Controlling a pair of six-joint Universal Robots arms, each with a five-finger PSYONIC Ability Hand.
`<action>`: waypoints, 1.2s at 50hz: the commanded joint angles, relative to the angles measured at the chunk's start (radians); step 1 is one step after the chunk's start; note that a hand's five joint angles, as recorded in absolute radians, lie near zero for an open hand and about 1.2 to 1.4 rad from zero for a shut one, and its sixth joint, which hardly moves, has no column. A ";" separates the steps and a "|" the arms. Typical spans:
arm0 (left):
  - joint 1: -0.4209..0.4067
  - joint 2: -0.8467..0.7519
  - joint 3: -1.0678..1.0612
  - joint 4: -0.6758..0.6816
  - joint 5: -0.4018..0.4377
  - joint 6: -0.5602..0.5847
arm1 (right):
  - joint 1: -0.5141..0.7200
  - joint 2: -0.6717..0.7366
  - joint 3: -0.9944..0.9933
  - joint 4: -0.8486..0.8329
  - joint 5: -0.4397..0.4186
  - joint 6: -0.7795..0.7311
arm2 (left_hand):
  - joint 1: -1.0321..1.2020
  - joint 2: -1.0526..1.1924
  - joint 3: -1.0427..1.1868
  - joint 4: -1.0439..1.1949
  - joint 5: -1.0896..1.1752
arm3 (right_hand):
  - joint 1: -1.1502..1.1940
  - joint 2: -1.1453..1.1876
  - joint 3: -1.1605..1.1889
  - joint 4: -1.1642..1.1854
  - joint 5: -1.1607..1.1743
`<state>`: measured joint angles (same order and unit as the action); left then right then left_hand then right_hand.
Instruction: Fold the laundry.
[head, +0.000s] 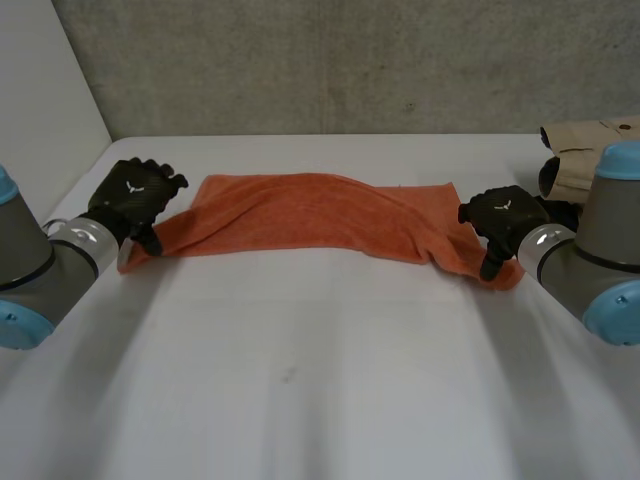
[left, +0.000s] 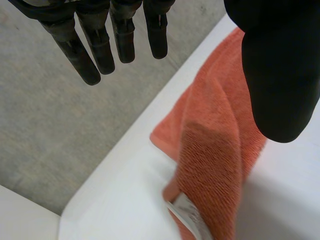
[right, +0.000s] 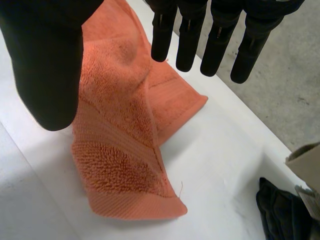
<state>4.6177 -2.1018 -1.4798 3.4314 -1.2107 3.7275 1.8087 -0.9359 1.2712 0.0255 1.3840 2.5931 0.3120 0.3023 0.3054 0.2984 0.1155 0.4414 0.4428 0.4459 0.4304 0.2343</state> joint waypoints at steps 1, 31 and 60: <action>0.001 -0.055 0.055 -0.070 -0.049 0.041 | 0.029 0.020 0.020 -0.042 0.064 0.024 | -0.016 -0.007 -0.010 -0.003 0.006 | -0.049 -0.051 -0.054 -0.039 -0.017; -0.072 0.179 0.104 -0.251 -0.194 -0.058 | -0.029 -0.237 0.076 -0.104 0.061 0.124 | 1.084 1.094 1.091 1.098 1.106 | 0.955 0.953 0.950 0.966 0.987; -0.186 0.384 0.036 -0.368 -0.242 -0.337 | 0.087 0.325 -0.659 -0.142 0.104 0.234 | 1.084 1.094 1.091 1.098 1.106 | 0.920 0.918 0.915 0.931 0.952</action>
<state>4.4643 -1.6601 -1.4277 3.0970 -1.4122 3.3890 1.8476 -0.8224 0.7635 -0.0588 1.4440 2.8592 1.1461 1.1944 1.1858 1.1933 0.9844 1.1293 1.1761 1.1873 1.1962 0.9955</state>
